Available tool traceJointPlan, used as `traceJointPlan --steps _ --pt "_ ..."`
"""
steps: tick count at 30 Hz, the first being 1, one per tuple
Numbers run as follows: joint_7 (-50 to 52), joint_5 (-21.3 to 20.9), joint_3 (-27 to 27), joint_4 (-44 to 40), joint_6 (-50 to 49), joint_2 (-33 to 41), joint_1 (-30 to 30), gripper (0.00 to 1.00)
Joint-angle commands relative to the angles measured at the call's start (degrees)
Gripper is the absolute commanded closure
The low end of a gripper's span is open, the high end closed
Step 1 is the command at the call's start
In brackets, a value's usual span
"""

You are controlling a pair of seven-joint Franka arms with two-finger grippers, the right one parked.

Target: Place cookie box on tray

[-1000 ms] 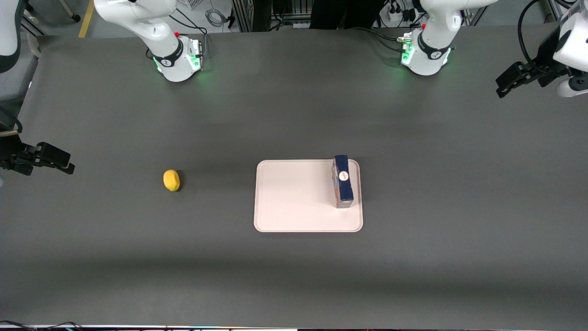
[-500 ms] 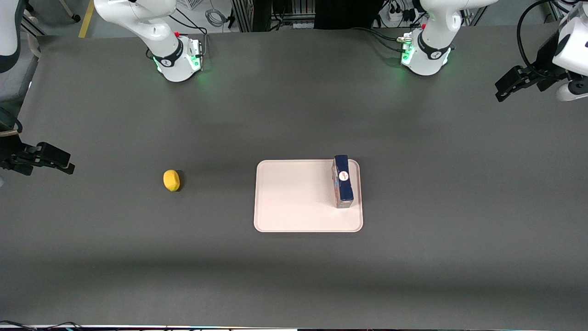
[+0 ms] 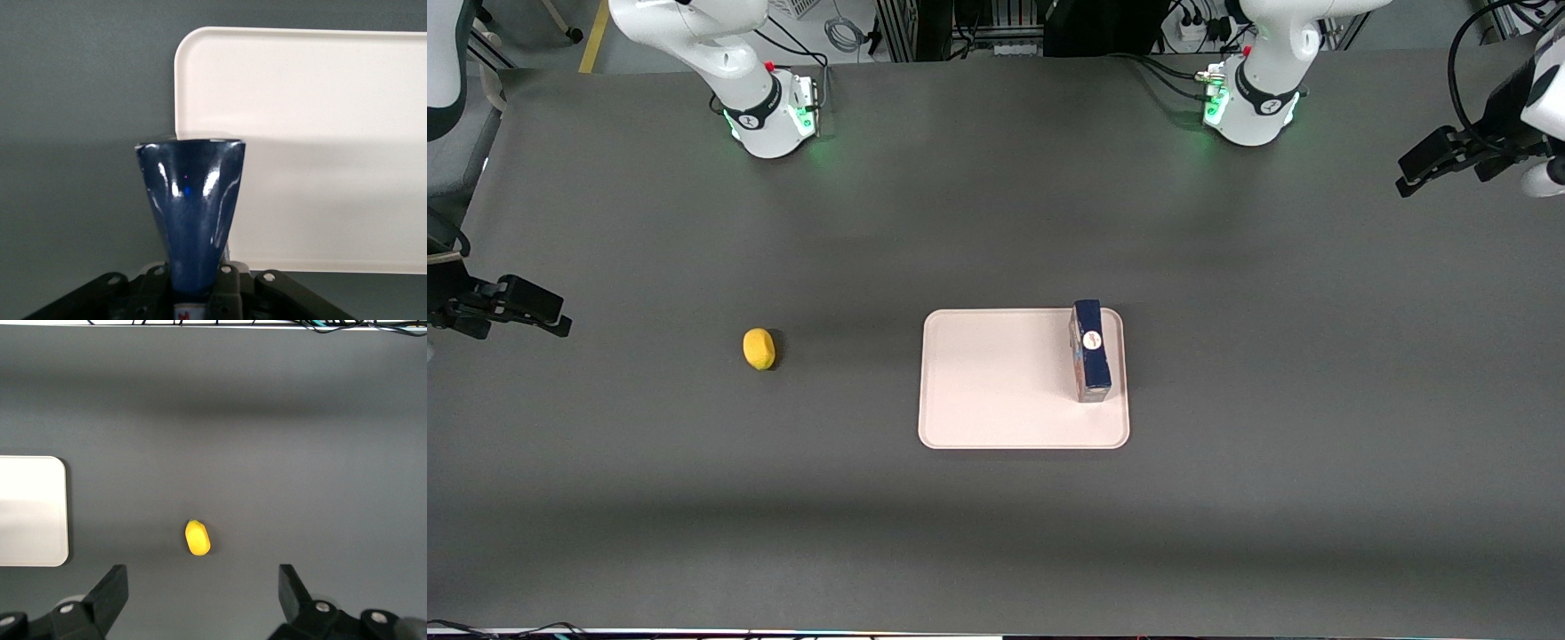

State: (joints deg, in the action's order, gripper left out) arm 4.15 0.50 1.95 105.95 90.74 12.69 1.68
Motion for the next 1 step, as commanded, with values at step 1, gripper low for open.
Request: traceJointPlan --steps 1 --pt "-0.6 -0.7 -0.7 0.0 -0.2 0.5 0.9 0.00"
